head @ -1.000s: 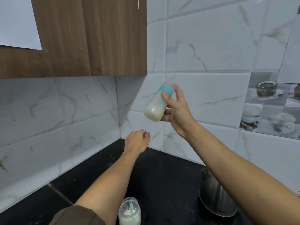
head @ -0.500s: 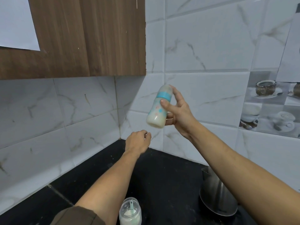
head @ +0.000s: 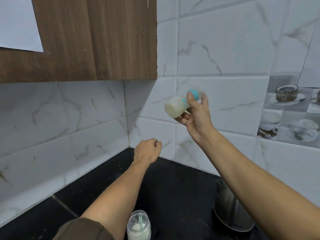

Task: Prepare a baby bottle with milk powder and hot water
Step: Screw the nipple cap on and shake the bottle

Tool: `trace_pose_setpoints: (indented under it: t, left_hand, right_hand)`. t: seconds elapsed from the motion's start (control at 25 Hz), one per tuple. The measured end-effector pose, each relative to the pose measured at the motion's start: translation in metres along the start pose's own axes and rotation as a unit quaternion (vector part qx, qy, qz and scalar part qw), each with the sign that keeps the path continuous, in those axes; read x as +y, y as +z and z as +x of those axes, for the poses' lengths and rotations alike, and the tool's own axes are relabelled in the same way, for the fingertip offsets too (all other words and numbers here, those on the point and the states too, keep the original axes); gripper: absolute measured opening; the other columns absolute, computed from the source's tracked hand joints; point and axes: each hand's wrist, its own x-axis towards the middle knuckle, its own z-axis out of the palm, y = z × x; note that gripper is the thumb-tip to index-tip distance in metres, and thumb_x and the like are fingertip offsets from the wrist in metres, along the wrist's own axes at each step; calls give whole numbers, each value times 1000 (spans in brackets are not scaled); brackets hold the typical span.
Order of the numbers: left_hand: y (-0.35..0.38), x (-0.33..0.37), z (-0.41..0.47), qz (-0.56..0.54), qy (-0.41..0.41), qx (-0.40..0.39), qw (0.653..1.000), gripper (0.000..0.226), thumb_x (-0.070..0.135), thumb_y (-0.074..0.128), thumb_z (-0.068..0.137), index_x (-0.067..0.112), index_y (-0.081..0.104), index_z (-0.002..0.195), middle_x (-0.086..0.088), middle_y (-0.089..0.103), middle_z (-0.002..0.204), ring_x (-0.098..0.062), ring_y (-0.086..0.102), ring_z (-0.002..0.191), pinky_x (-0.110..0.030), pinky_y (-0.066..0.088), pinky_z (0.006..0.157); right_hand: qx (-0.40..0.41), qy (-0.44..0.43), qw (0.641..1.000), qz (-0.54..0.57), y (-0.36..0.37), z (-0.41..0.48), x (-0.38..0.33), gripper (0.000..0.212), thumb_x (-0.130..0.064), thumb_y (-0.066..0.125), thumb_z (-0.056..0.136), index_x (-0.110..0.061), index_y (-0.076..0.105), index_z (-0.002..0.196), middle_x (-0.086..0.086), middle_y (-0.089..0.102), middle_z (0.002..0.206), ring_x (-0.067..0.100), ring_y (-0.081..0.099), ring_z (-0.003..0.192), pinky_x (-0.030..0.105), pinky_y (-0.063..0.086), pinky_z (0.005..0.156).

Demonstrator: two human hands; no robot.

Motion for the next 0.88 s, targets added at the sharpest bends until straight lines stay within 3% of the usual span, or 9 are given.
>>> trace_pose_setpoints:
  t: [0.08,0.16,0.28,0.36,0.52,0.56,0.68,0.72,0.88]
  left_hand:
    - [2,-1,2,2,-4,-3,1000,41,43,41,108,17,72,114,-3,76,106,-22,67,93,-38,57,80]
    - [2,1,2,6,-2,-2,1000,41,43,41,108,17,72,113,-3,75,105,-22,66,92,-37,56,78]
    - [1,-2,5,5,4,1,1000,44,45,39,107,20,73,120,-1,77,110,-23,68,100,-37,56,82]
    - [-2,-4,7,9,-3,4,1000,44,45,39,107,20,74,118,-1,77,108,-23,68,99,-37,56,81]
    - [-1,-3,8,12,-4,-2,1000,41,44,41,108,17,71,113,-2,75,103,-21,66,90,-37,56,79]
    - [-1,-2,7,12,-1,-3,1000,41,44,40,108,17,72,114,-2,75,104,-22,66,92,-37,56,80]
    - [-1,-8,6,10,-4,3,1000,43,44,39,107,19,74,117,-1,77,108,-23,68,98,-38,56,82]
    - [-2,-9,6,11,-10,3,1000,43,44,39,106,19,74,116,-1,77,107,-23,68,98,-38,56,82]
    - [-3,-9,6,16,-15,-2,1000,42,44,40,107,18,72,109,-1,72,95,-23,66,89,-39,57,79]
  right_hand:
    - [-111,24,984,-138,3,-11,4,73,-28,74,95,-43,35,155,13,68,128,31,77,90,40,62,67]
    - [-172,26,966,-191,2,-19,9,78,-30,77,90,-45,36,154,12,72,124,33,77,94,40,61,67]
    - [-6,0,1000,-19,-2,-1,4,71,-30,73,97,-36,35,157,17,63,138,34,77,96,48,63,76]
    - [17,1,1000,19,-4,7,0,68,-31,71,99,-33,34,156,18,61,140,34,77,94,47,63,76]
    - [-165,25,966,-197,-3,-16,7,80,-33,77,87,-46,36,154,10,72,123,31,77,90,39,61,66]
    - [-147,14,972,-182,-2,-13,9,79,-33,77,89,-45,36,155,10,71,125,31,77,92,40,61,67]
    - [21,-4,1000,13,-1,2,4,68,-30,69,100,-37,33,157,16,62,139,34,77,96,48,64,77]
    - [29,-5,999,32,-1,5,4,66,-30,68,101,-36,33,157,17,61,140,34,77,97,48,64,79]
    - [-155,17,974,-162,-2,-16,13,68,-21,68,100,-42,35,156,9,70,117,18,74,72,29,58,56]
